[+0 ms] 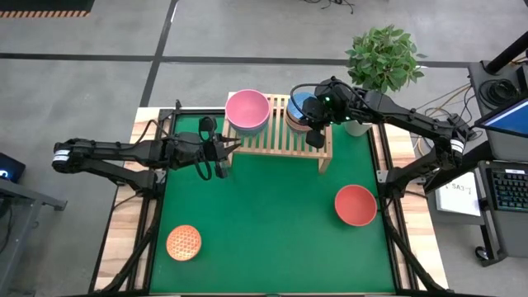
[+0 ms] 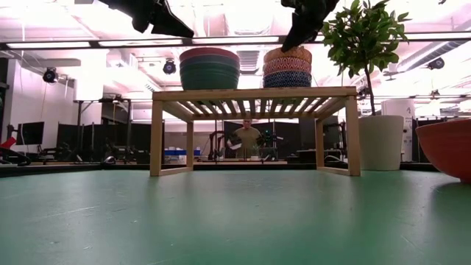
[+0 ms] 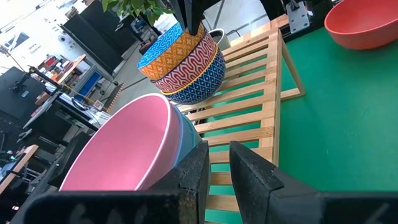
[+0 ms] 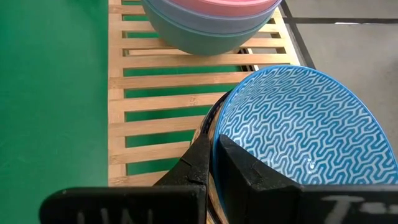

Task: Place and stack bowls onto a shelf
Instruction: Stack the light blue patterned bowl on top of the blue patterned bowl on the shelf

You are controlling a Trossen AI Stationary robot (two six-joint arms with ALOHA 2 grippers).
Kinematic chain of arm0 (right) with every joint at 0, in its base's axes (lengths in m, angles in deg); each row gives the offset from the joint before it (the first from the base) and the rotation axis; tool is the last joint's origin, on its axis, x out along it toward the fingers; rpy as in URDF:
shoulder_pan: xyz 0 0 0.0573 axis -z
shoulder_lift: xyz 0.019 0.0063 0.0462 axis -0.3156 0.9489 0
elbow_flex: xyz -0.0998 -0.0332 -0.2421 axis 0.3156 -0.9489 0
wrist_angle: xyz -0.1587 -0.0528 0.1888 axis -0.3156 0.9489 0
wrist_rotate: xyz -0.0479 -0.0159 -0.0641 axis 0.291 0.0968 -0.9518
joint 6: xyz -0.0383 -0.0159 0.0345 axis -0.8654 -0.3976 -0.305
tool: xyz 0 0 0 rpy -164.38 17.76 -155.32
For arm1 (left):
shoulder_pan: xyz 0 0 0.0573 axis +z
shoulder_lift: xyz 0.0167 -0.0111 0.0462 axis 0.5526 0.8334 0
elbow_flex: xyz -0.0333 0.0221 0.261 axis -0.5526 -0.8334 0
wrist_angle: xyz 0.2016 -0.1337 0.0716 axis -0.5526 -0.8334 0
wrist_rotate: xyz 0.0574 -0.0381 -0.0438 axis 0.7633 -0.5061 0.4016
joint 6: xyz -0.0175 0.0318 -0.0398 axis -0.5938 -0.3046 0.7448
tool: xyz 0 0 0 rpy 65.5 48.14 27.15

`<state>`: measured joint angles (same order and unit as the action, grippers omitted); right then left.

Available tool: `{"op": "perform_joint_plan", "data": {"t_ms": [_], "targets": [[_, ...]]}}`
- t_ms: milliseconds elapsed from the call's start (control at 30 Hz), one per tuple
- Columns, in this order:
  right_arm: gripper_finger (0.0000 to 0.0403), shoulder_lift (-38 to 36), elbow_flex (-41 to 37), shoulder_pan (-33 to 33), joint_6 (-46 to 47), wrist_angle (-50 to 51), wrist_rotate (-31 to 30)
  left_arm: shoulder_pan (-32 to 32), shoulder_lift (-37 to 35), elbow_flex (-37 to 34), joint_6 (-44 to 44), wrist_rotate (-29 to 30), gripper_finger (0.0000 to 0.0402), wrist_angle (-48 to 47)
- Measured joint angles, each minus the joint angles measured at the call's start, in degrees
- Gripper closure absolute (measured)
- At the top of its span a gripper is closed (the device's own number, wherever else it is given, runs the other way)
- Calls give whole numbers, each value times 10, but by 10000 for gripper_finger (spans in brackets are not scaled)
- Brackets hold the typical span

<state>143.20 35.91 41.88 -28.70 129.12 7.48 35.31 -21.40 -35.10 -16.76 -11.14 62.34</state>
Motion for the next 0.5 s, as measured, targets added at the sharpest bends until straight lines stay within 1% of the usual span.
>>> {"op": "perform_joint_plan", "data": {"t_ms": [200, 400, 500], "targets": [[388, 0, 0, 0, 0, 1, 0, 0, 0, 0, 0, 0, 354, -3], [361, 0, 0, 0, -1, 0, -1, 0, 0, 0, 0, 0, 354, -3], [359, 0, 0, 0, 0, 1, 0, 0, 0, 0, 0, 0, 354, -3]]}}
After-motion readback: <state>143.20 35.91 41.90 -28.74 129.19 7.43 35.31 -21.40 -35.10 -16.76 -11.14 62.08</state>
